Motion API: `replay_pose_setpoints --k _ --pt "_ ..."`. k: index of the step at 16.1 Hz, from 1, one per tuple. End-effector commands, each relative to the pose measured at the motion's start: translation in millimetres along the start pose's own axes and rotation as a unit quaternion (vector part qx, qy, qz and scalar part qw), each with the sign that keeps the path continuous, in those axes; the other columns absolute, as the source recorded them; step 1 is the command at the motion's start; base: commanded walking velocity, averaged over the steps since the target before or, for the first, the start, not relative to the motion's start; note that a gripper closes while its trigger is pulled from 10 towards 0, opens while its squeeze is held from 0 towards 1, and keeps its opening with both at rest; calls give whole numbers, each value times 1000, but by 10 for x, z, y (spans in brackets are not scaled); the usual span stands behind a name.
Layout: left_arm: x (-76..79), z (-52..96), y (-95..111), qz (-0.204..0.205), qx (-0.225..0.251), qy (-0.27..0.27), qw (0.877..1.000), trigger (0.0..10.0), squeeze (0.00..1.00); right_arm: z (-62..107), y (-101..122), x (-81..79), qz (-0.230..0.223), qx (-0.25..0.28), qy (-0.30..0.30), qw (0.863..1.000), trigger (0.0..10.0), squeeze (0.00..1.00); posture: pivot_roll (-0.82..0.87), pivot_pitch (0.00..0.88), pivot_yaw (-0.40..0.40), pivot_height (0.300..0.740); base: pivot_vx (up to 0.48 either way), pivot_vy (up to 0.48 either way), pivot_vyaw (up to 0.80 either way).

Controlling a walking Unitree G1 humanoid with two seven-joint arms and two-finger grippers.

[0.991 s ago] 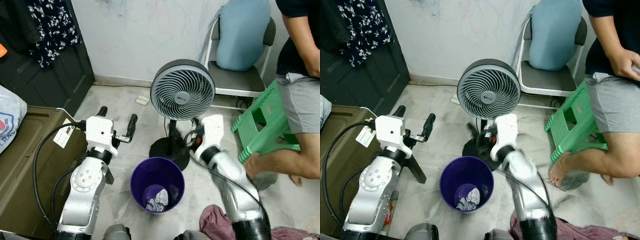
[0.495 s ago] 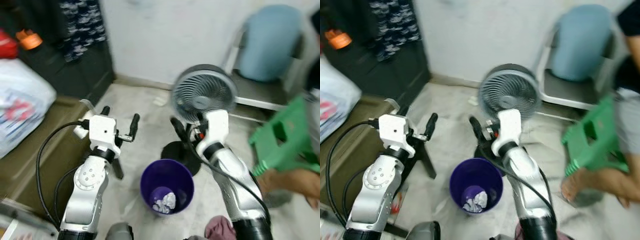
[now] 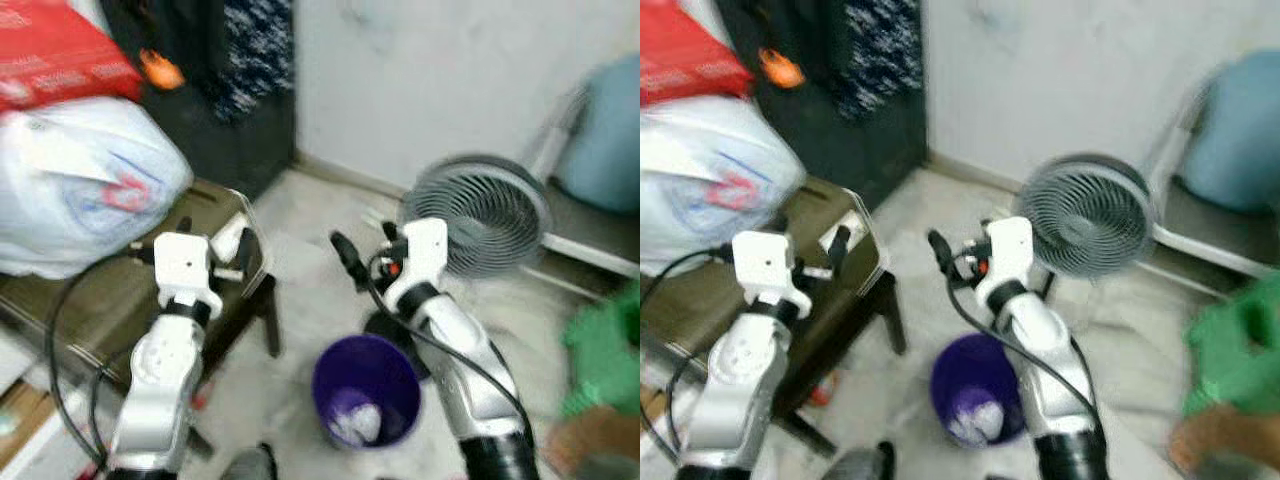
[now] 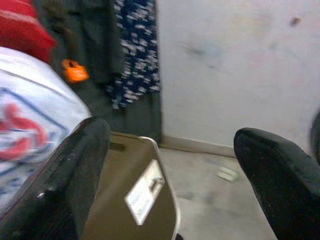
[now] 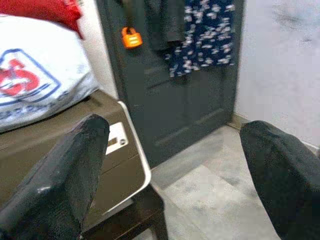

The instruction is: Clean up the room

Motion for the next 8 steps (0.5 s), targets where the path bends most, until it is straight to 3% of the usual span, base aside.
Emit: replay_pose_setpoints --k 1,6,8 --pt "0 -6 -6 -1 -4 1 1000 10000 0 -13 42 4 -1 5 0 1000 10000 0 -100 0 -20 740 0 0 800" --pt "-134 -39 36 -27 6 36 999 10000 0 -24 38 32 1 3 -1 1000 10000 0 -95 0 -27 740 0 0 800" --pt "-269 -23 38 -33 7 62 998 10000 0 -48 50 21 3 5 4 1000 10000 0 -90 0 -32 740 0 0 800"
Point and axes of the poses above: a point about 5 cm out from each wrist's last joint towards the gripper, its own z axis pointing back from the gripper into the wrist, its own y axis along the axis of the wrist's last joint, x = y × z, the point moved 2 cm from there along -z, pointing out of the wrist towards the gripper, and after that the axes turned 5 degrees about z, right-handed, at the moved point
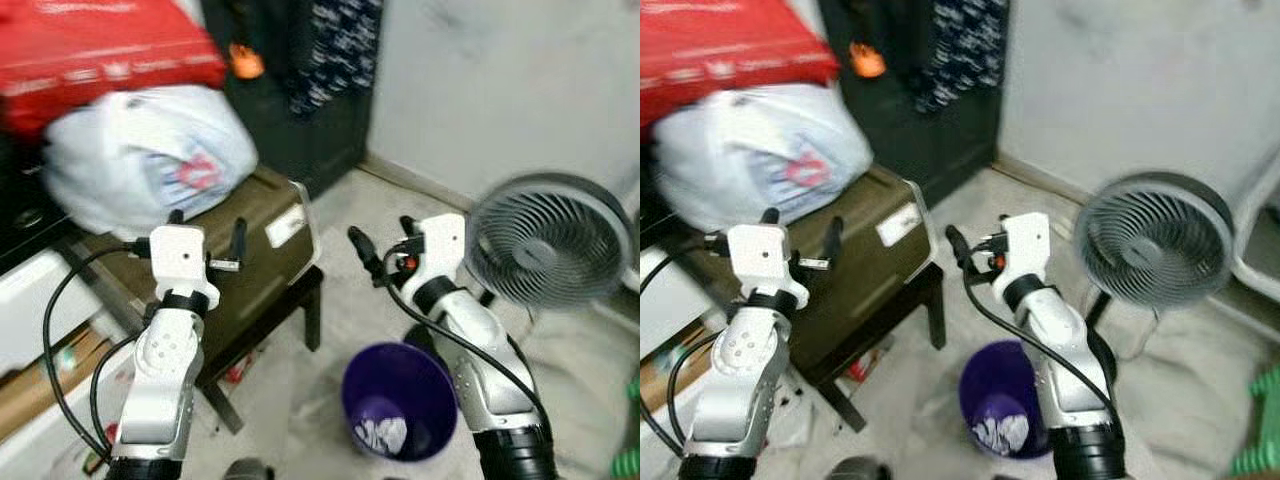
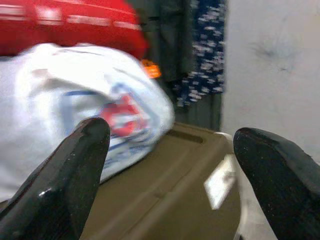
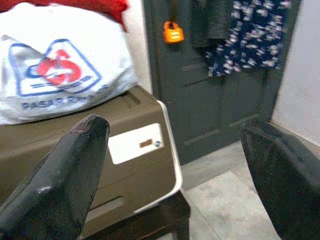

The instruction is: Clean up the room

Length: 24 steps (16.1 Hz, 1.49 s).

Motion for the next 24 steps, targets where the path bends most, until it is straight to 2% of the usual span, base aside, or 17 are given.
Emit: replay_pose_setpoints --k 1,5,7,8,12,18,21,24 --pt "-130 16 -25 -8 -6 22 1000 10000 0 -59 28 -82 -5 5 15 1000 10000 0 -86 0 -34 740 0 0 800" --pt "-155 97 -42 -11 -7 27 1000 10000 0 -40 31 -58 -8 7 6 1000 10000 0 -79 0 -31 740 0 0 800" --pt "-206 234 -91 -17 -20 38 999 10000 0 112 -51 44 4 -5 -16 1000 10000 0 -71 0 -33 740 0 0 800" --pt "-270 363 -135 -23 -32 53 998 10000 0 254 -116 144 16 -21 -33 999 10000 0 -72 0 -34 740 0 0 800" --pt "-317 448 -163 -18 -39 68 997 10000 0 358 -184 247 20 -37 -43 998 10000 0 -78 0 -36 740 0 0 800" --pt "-316 415 -148 -14 -40 77 996 10000 0 270 -142 228 3 -30 -55 998 10000 0 -77 0 -35 740 0 0 800" --pt "-340 389 -212 -1 -53 86 995 10000 0 124 -99 126 -15 -14 -49 999 10000 0 -75 0 -13 740 0 0 800" --pt "-311 294 -163 7 -44 67 997 10000 0 13 -44 83 -22 3 -49 999 10000 0 -72 0 1 740 0 0 533"
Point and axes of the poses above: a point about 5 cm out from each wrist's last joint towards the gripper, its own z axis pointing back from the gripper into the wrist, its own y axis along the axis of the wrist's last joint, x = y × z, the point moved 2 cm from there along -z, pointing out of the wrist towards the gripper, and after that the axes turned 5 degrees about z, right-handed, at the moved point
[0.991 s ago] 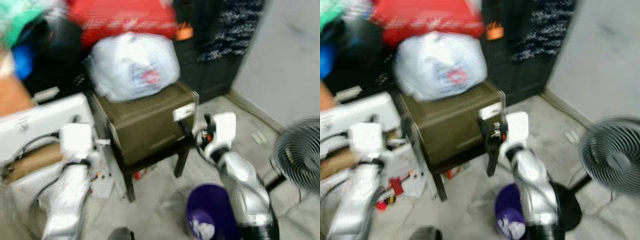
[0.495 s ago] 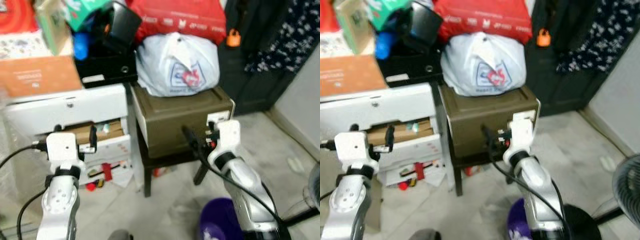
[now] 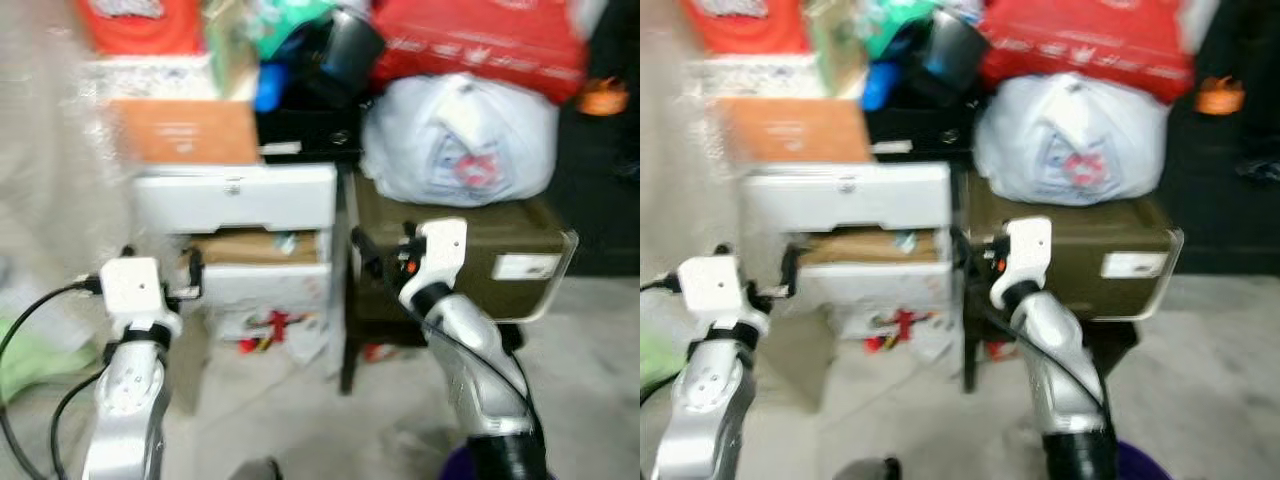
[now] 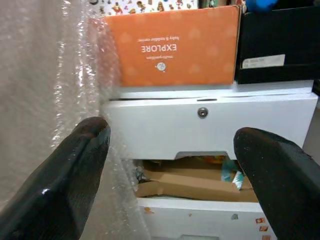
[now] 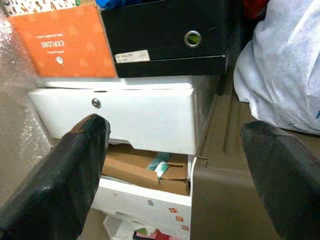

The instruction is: Clean up the room

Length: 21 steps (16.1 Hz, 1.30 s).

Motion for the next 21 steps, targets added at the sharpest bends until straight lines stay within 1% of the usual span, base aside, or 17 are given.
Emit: replay_pose_setpoints --k 1,3,6,7,9,16,20,21 --pt "26 -42 16 -3 -1 -11 1000 10000 0 -18 32 23 -6 9 -9 1000 10000 0 -73 0 3 740 0 0 0" --pt "72 -47 34 -5 1 -25 1000 10000 0 -19 27 42 -9 8 -21 1000 10000 0 -72 0 7 740 0 0 0" --pt "96 -72 46 -2 1 -35 999 10000 0 -28 12 32 -9 8 -22 1000 10000 0 -72 0 10 740 0 0 0" --pt "134 -82 74 0 8 -55 998 10000 0 -33 10 22 -8 7 -22 1000 10000 0 -74 0 11 740 0 0 0" --pt "168 -71 91 4 11 -68 998 10000 0 -30 5 20 -9 6 -24 1000 10000 0 -75 0 11 740 0 0 0" --pt "208 -63 112 12 14 -81 996 10000 0 -19 20 40 -3 10 -32 999 10000 0 -81 0 5 740 293 0 0" --pt "218 -67 120 15 16 -82 996 10000 0 -23 26 51 -1 10 -32 999 10000 0 -81 0 0 740 273 0 0" --pt "215 -69 117 16 15 -78 997 10000 0 -26 26 53 0 10 -31 999 10000 0 -80 0 -2 740 0 0 0"
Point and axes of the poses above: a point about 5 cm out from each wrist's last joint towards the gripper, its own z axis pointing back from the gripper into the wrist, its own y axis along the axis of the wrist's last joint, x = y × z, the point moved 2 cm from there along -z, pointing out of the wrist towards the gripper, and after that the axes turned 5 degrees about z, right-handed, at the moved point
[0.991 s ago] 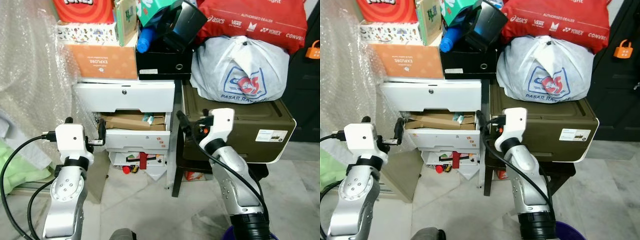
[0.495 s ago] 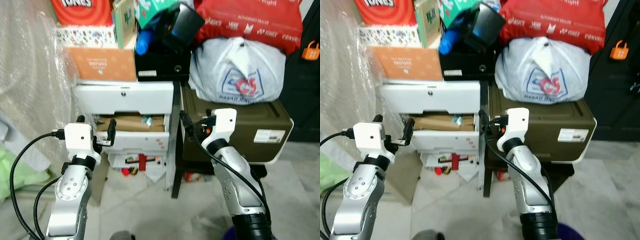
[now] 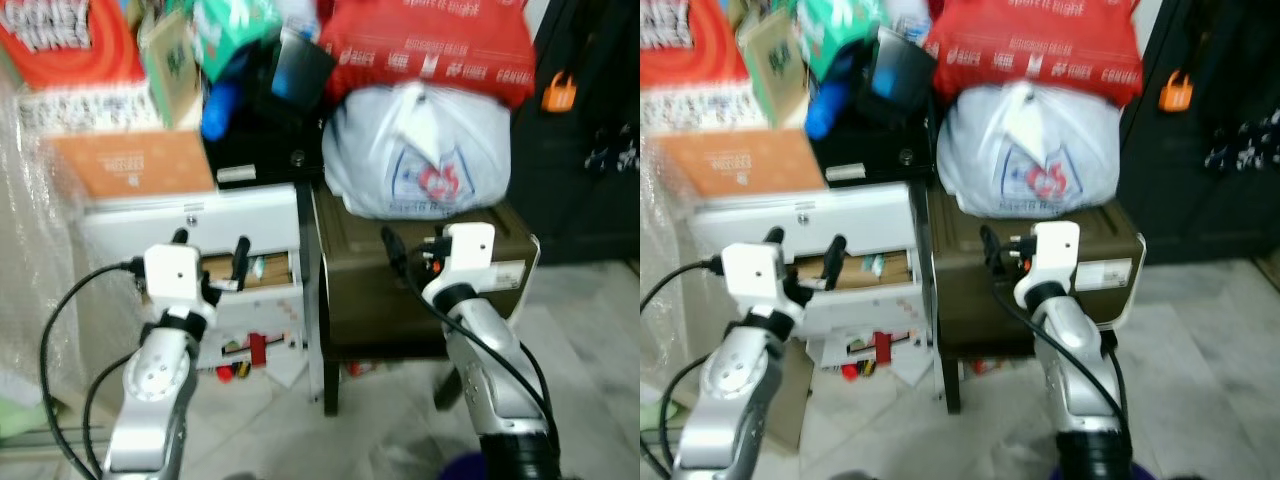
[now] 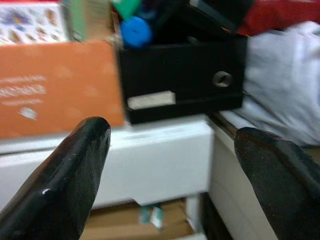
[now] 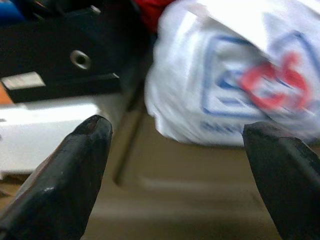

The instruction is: Clean up the room

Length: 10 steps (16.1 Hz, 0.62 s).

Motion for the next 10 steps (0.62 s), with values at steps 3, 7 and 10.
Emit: replay_pose_setpoints --k 3,7,10 --pt "-145 34 0 -16 -1 35 999 10000 0 -44 49 -135 3 9 24 1000 10000 0 -78 0 -4 740 0 0 0" --pt "-150 63 75 -39 21 44 998 10000 0 -21 70 -142 10 13 28 999 10000 0 -77 0 -6 740 0 0 709" --pt "-137 65 73 -38 19 42 998 10000 0 -27 59 -147 10 10 33 999 10000 0 -75 0 -11 740 0 0 800"
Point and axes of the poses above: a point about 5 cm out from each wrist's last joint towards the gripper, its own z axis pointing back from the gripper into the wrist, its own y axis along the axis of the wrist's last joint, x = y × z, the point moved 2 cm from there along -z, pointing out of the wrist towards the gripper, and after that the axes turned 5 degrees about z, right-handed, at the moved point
